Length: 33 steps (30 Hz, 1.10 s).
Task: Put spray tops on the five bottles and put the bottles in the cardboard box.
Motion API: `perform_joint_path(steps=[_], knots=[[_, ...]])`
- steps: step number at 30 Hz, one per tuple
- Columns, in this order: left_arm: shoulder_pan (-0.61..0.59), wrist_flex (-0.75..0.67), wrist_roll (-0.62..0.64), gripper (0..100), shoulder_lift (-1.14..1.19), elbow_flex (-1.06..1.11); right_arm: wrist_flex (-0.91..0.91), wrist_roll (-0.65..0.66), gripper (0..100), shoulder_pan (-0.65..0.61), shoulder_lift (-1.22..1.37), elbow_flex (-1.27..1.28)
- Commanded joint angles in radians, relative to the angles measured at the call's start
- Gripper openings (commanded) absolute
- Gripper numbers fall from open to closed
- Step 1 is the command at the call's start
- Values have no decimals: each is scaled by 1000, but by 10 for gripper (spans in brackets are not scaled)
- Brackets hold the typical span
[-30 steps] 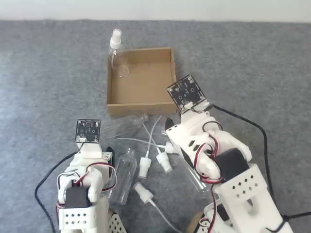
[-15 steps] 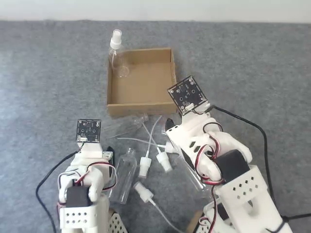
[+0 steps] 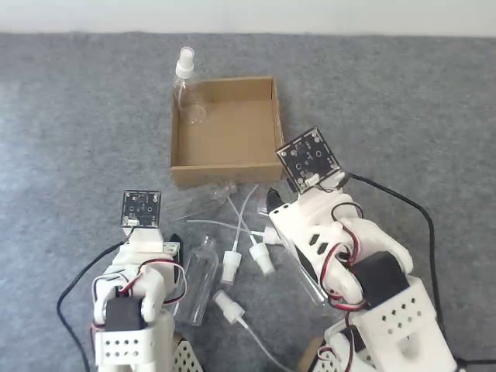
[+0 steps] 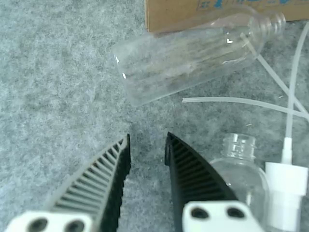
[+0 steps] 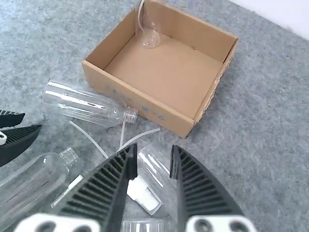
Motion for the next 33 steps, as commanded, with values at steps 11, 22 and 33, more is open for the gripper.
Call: perform_joint_path(steps=[11, 22, 33], knots=[[-2, 5, -3, 108, -12, -12, -4, 28, 86, 8, -163, 48], [-2, 5, -3, 108, -12, -12, -1, 29, 86, 8, -176, 52], [-2, 5, -3, 108, -12, -12, 2, 29, 84, 8, -176, 52]])
